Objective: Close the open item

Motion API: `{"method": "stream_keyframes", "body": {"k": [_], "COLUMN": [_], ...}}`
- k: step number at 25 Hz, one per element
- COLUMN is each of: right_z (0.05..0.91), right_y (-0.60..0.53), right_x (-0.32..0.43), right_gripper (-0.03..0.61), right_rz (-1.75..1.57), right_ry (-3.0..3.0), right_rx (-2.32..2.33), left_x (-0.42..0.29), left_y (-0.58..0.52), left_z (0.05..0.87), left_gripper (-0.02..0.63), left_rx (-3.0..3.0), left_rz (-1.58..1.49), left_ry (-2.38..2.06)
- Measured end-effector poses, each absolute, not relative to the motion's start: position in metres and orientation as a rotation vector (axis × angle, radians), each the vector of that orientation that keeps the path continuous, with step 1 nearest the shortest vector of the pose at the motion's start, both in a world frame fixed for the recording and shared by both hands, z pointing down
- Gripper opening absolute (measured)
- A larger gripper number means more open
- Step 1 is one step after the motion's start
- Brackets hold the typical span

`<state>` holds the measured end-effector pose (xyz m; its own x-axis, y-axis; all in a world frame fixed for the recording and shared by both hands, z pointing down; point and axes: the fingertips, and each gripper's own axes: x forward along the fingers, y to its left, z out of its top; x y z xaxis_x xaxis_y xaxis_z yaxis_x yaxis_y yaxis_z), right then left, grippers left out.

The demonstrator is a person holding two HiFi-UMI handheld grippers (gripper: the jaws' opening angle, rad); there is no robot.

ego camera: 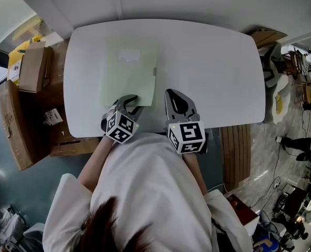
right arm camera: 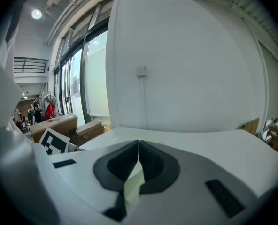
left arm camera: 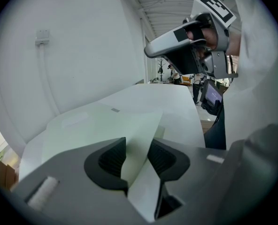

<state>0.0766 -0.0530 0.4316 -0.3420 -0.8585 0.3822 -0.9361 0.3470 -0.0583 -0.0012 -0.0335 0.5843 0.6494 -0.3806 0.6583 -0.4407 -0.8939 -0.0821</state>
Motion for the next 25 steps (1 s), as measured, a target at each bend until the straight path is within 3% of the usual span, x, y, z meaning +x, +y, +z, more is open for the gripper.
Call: {"method": "stream_keyframes", "body": {"k": [20, 23, 25], "right_z": [0.430, 0.430, 0.430], "right_y": [-0.053, -0.052, -0.052], "right_x": [0.077, 0.079, 0.079], "right_gripper": [0.005, 0.005, 0.005], "right_rz": [0.385, 0.385, 0.384], "right_ry": [-2.331, -2.328, -2.327], "right_rx": [1.606, 1.610, 1.612], "left_x": [0.002, 0.006, 0.006], "left_y": [-0.026, -0.019, -0.019], "left_z": [0.586, 0.589, 0.590], "left_gripper": [0.167, 0.224, 0.225], "left_rx": [2.786, 2.781, 2.773], "left_rz": [1.078, 1.085, 1.076], "left_ry": [-0.624, -0.558, -0.551]}}
